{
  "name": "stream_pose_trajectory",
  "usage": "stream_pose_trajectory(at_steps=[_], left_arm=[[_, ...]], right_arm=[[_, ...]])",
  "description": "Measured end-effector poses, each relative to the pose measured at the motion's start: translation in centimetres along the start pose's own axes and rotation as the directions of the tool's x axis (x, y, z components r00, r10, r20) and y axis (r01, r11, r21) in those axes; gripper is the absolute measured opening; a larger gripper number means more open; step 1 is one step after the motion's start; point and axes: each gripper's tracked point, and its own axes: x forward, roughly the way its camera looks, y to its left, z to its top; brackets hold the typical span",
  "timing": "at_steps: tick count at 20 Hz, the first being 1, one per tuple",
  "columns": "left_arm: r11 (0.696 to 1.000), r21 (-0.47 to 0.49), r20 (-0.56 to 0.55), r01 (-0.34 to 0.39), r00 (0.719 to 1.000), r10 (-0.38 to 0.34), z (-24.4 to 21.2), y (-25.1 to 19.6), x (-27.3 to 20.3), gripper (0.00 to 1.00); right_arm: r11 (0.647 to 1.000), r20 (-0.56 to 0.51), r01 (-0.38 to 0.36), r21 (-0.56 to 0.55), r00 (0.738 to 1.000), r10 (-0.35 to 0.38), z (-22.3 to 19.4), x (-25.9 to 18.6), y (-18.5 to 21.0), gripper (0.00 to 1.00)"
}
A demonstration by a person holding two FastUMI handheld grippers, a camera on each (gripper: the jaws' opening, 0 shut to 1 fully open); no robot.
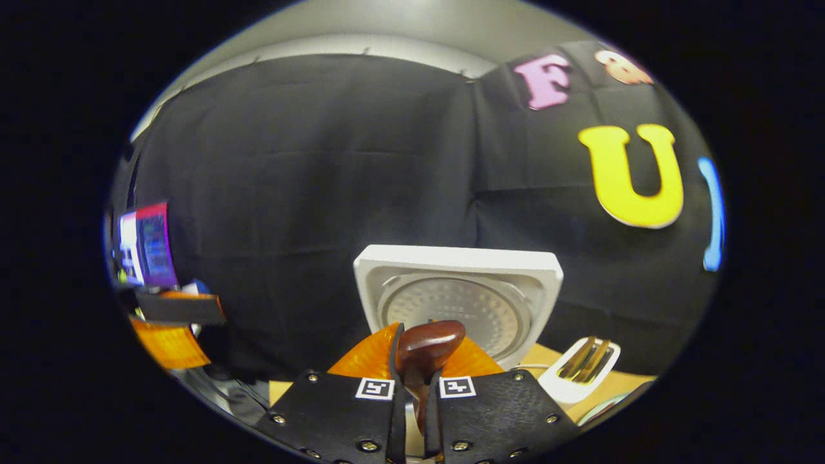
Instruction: Close the left gripper, press the button to open the rice cooker; take a wooden spoon from the chopstick holder with the right hand, scoop a spoonful of rice and pour it into the rice cooker, then put the wooden spoon back into the chopstick holder.
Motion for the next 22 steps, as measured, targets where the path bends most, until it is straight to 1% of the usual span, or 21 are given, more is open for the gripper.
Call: stream_pose_trajectory(at_steps=[1, 2, 3, 5, 9, 11, 12, 13, 15, 16, 18, 20, 22], left_arm=[[1.000, -0.003, -0.001, 0.004, 1.000, -0.004, 0.0, -0.1, 0.0, 0.96], [1.000, -0.009, -0.001, 0.010, 1.000, -0.010, -0.1, -0.4, 0.1, 0.96], [1.000, -0.018, -0.002, 0.019, 1.000, -0.019, 0.0, -0.8, 0.0, 0.96], [0.999, -0.036, -0.004, 0.034, 0.999, -0.034, 0.0, -1.3, 0.1, 0.96], [0.997, -0.035, -0.005, 0.075, 0.997, -0.075, 0.3, -3.9, 1.0, 0.98], [0.994, -0.029, -0.004, 0.103, 0.995, -0.103, 0.4, -5.5, 1.3, 0.99], [0.993, -0.029, -0.006, 0.116, 0.993, -0.116, 0.5, -6.3, 1.5, 0.96], [0.991, -0.029, -0.009, 0.129, 0.992, -0.129, 0.4, -7.2, 1.6, 0.97], [0.987, -0.025, -0.011, 0.157, 0.988, -0.157, 0.5, -9.1, 1.8, 0.96], [0.985, -0.022, -0.013, 0.171, 0.985, -0.171, 0.6, -10.1, 1.9, 0.96], [0.980, -0.011, -0.016, 0.199, 0.980, -0.200, 0.6, -12.0, 2.3, 0.97], [0.974, -0.002, -0.019, 0.226, 0.974, -0.226, 0.6, -13.8, 2.5, 0.96], [0.969, -0.005, -0.020, 0.246, 0.969, -0.246, 0.7, -15.5, 2.8, 0.96]], right_arm=[[0.994, 0.014, 0.015, 0.108, 1.000, -0.016, 0.3, -0.3, -0.9, 0.12], [0.977, 0.027, 0.028, 0.212, 0.999, -0.035, 0.7, -0.5, -1.9, 0.11], [0.951, 0.037, 0.042, 0.306, 0.998, -0.056, 0.9, -1.1, -3.0, 0.11], [0.890, 0.068, 0.051, 0.454, 0.993, -0.092, 1.9, -3.0, -5.1, 0.11], [0.765, 0.120, 0.028, 0.644, 0.983, -0.137, 3.4, -7.1, -8.4, 0.11], [0.701, 0.152, 0.013, 0.713, 0.973, -0.173, 3.8, -9.0, -10.5, 0.11], [0.677, 0.165, 0.011, 0.736, 0.967, -0.195, 3.7, -10.0, -11.2, 0.11], [0.659, 0.175, 0.013, 0.752, 0.960, -0.218, 3.9, -11.3, -12.1, 0.11], [0.634, 0.193, 0.015, 0.774, 0.946, -0.259, 4.1, -13.5, -13.4, 0.11], [0.627, 0.197, 0.022, 0.778, 0.940, -0.278, 4.1, -14.8, -14.1, 0.11], [0.624, 0.203, 0.040, 0.780, 0.928, -0.313, 4.3, -17.5, -15.4, 0.11], [0.620, 0.204, 0.062, 0.782, 0.915, -0.348, 4.6, -20.7, -16.6, 0.11], [0.622, 0.194, 0.098, 0.777, 0.903, -0.384, 4.3, -23.6, -17.9, 0.11]])
